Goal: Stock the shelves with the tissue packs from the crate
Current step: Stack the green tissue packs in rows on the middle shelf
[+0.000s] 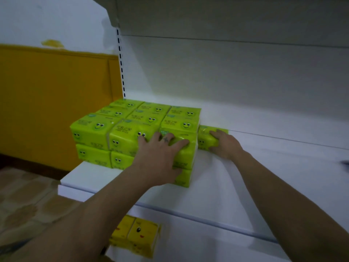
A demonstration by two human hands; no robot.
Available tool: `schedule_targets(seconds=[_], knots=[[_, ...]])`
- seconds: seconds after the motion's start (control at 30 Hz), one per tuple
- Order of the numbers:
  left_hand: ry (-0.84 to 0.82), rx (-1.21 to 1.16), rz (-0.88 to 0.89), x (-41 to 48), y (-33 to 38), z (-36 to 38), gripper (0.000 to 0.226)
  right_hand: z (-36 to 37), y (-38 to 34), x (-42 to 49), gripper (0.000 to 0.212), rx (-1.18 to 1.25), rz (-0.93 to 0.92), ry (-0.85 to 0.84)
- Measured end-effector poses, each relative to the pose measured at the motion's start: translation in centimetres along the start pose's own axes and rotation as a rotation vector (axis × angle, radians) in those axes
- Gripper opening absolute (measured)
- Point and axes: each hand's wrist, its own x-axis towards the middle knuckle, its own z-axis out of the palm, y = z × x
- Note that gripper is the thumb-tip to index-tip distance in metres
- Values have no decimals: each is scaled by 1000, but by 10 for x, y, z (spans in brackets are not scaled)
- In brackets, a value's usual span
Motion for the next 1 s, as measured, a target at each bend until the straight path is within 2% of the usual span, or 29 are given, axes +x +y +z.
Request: schedule_targets(seconds=[0.07, 0.1, 0.17, 0.27, 0.37, 0.47, 0.57, 0.6, 0.73, 0.87, 1.0], knots=[[-15, -20, 17, 0, -3, -1, 84, -3, 2, -14, 92, 90, 86, 37], [-27, -31, 25, -1, -5, -1, 86, -6, 0, -24, 91, 147, 127, 124], [-63, -70, 39, -3, -10, 0, 92, -17, -10, -52, 76, 298, 107, 387], [-148, -196, 75, -12, -19, -4, 93, -37, -59, -110, 40, 622, -158, 683], [-24, -315, 72, -32, -34, -6, 83, -45, -132, -170, 26, 741, -479, 715], [212, -411, 3, -74, -64, 5, 67, -27, -198, -206, 27, 772, -720, 538], [396, -496, -75, -137, -102, 29, 43, 16, -254, -217, 29, 826, -799, 253], [413, -522, -144, -161, -116, 37, 37, 34, -272, -218, 29, 826, -801, 168], [202, -532, -545, -251, -170, 71, 47, 108, -340, -215, 33, 746, -801, -192], [3, -492, -865, -320, -207, 116, 53, 191, -400, -206, 58, 428, -816, -531], [-215, -513, -1124, -371, -235, 174, 60, 269, -437, -189, 74, 271, -758, -800]])
